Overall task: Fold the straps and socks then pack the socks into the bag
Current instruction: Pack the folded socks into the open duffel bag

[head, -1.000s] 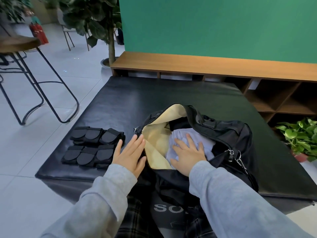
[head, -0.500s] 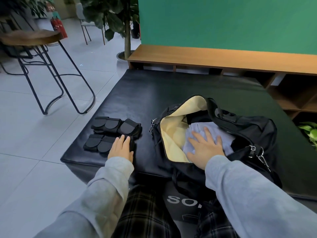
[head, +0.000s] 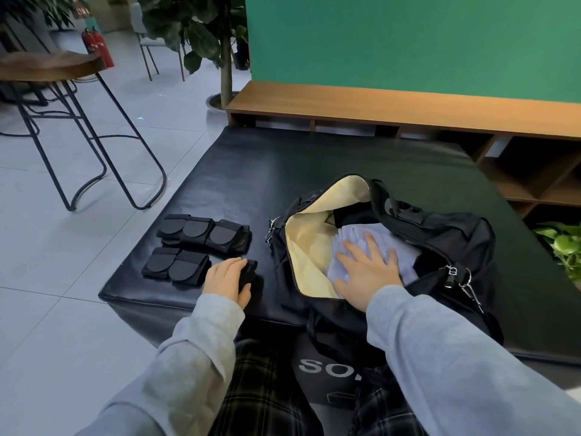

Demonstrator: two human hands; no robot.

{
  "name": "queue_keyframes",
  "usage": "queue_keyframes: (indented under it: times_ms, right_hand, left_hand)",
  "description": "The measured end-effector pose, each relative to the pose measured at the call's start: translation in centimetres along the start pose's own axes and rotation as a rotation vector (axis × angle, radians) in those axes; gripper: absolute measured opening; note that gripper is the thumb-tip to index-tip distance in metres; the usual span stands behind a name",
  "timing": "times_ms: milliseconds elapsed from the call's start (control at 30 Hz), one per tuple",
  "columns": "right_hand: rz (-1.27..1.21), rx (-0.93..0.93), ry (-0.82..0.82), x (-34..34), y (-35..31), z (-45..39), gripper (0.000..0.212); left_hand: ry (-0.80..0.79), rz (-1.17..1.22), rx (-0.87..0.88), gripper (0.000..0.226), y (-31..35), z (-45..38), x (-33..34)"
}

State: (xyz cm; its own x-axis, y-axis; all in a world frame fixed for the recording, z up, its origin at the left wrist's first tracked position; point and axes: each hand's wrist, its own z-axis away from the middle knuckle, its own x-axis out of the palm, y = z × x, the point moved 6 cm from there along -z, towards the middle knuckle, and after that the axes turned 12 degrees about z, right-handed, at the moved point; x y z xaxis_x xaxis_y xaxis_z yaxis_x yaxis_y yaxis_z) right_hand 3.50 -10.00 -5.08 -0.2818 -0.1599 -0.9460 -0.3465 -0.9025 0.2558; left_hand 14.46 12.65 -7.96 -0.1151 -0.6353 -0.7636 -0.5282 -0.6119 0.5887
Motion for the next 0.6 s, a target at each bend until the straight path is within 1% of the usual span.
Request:
queue_keyframes:
  times_ms: [133, 200, 233, 333, 433, 500, 567, 600]
  right_hand:
    - [-0.009, -0.002, 0.016, 0.1, 0.0, 0.0, 0.053]
    - [-0.014, -0.004, 0.021, 0.1, 0.0, 0.0, 0.053]
    - [-0.018, -0.004, 0.024, 0.1, 0.0, 0.0, 0.053]
    - [-0.03, -0.008, 0.053, -0.2, 0.0, 0.2, 0.055]
    - [-0.132, 0.003, 0.095, -0.3, 0.3, 0.7, 0.063]
    - [-0.194, 0.002, 0.085, -0.3, 0.6, 0.9, 0.071]
    - [-0.231, -0.001, 0.083, -0.3, 0.9, 0.9, 0.076]
    - [-0.248, -0.001, 0.088, -0.3, 1.0, 0.9, 0.078]
  left_hand:
    - [0.196, 0.039, 0.14, 0.05, 2.3, -0.1, -1.5]
    - [0.237, 0.087, 0.204, 0.042, 3.9, -0.3, -2.3]
    - [0.235, 0.116, 0.236, 0.039, 4.9, -0.4, -2.6]
    - [0.176, 0.188, 0.352, 0.046, 8.6, -1.0, -2.6]
    - [0.13, 0.219, 0.489, 0.041, 11.8, -2.2, -1.3]
    - [0.074, 0.213, 0.495, 0.042, 13.4, -3.1, 0.1]
    - [-0.011, 0.184, 0.431, 0.046, 14.2, -4.2, 1.9]
    - [-0.026, 0.157, 0.396, 0.047, 14.5, -4.7, 2.7]
